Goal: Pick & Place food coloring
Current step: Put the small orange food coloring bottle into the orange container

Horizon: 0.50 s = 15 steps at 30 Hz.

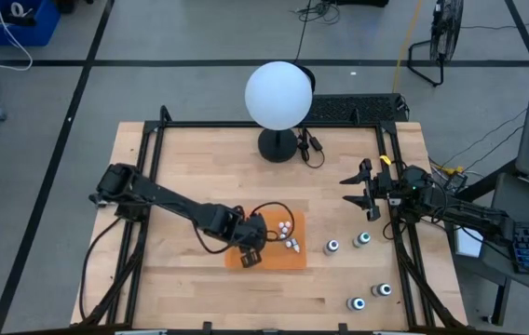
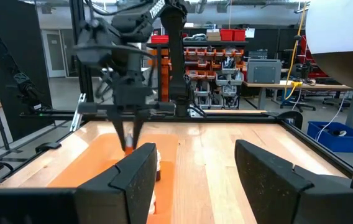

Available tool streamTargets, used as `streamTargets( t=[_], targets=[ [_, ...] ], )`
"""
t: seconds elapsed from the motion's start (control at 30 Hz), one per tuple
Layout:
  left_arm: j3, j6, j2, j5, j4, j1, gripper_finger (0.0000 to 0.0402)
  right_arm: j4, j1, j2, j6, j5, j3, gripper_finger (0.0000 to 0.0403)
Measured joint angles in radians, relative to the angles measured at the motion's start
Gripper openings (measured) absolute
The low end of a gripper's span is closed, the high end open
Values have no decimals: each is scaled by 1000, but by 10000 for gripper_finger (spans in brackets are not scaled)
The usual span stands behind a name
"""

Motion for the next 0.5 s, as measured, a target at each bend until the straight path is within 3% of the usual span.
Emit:
streamTargets(
  t=[0.23,0.5],
  targets=[
    [-106,-8,0,29,137,33,64,0,0,0,0,0,0,206],
    [-163,-32,0,40,148,49,64,0,0,0,0,0,0,204]
  ],
)
